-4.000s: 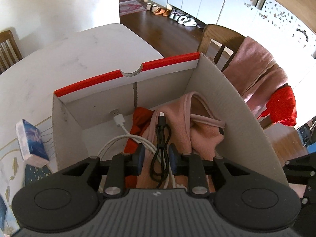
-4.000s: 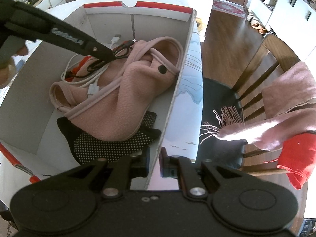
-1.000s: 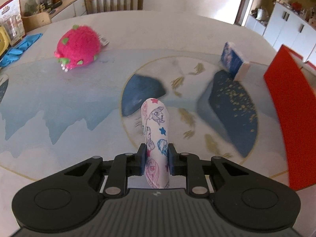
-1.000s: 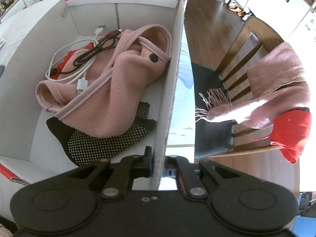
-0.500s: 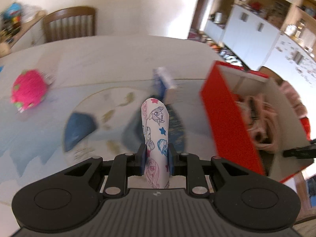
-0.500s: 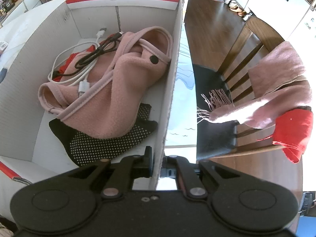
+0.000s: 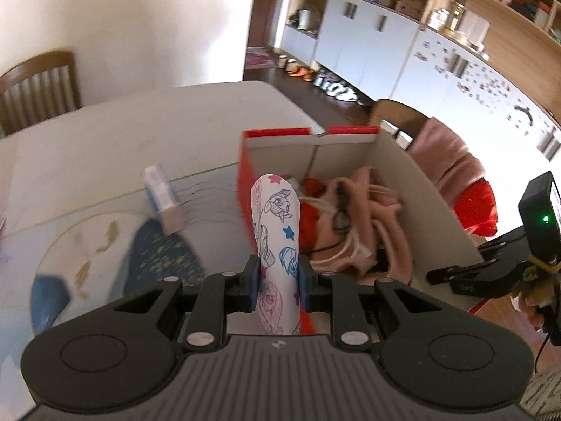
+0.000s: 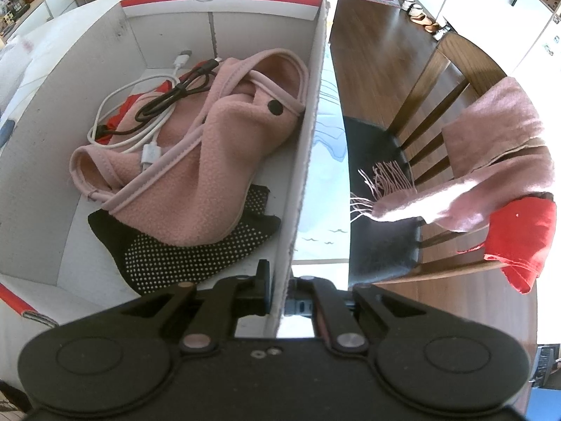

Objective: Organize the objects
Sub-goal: 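Carry the printed pouch with the left gripper into the box, then lower the pouch onto the fleece and open the left gripper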

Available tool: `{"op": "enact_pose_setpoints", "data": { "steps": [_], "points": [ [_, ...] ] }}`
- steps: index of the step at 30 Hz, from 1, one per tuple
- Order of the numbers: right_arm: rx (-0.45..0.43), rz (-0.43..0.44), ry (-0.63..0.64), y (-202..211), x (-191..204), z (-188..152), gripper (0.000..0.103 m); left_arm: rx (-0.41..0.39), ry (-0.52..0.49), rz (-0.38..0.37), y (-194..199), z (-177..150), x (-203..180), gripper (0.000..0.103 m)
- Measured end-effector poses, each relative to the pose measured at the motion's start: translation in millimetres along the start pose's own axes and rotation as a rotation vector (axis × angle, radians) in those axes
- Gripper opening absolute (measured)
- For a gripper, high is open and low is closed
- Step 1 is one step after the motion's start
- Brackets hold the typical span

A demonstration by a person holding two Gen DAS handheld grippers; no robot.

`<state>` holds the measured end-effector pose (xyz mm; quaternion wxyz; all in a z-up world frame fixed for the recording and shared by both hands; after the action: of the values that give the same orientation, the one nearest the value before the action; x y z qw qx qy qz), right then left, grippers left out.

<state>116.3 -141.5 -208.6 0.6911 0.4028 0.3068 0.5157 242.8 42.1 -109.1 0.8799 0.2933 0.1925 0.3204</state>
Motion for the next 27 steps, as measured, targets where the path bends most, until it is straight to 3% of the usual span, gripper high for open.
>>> {"op": "enact_pose_setpoints", "data": {
  "steps": [12,18,27],
  "points": [
    [-0.007,0.006,0.008,2.3,-0.3,2.3,0.005,0.038,-0.17,-0.062,-57.7,35.0,-55.7,0.021],
    [-0.013,0.008,0.01,4.1,-0.2,5.7,0.005,0.089,-0.237,-0.031,-95.3,33.7,-63.8,0.021],
    [-0.015,0.016,0.013,3.6,-1.4,5.8,0.005,0.179,-0.255,0.024,-139.6,20.9,-52.9,0.021]
  ]
}}
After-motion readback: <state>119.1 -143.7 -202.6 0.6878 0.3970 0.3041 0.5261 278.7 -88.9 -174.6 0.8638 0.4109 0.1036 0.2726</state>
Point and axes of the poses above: each gripper's, at about its wrist camera, not at the fingertips, and y roughly against the way its jaws point, x to its left, z to its top, the point moved 9 cm from there along -y, roughly the way its jaws point, and after that the axes turned 10 degrees about -x, right-handed, at the moved point
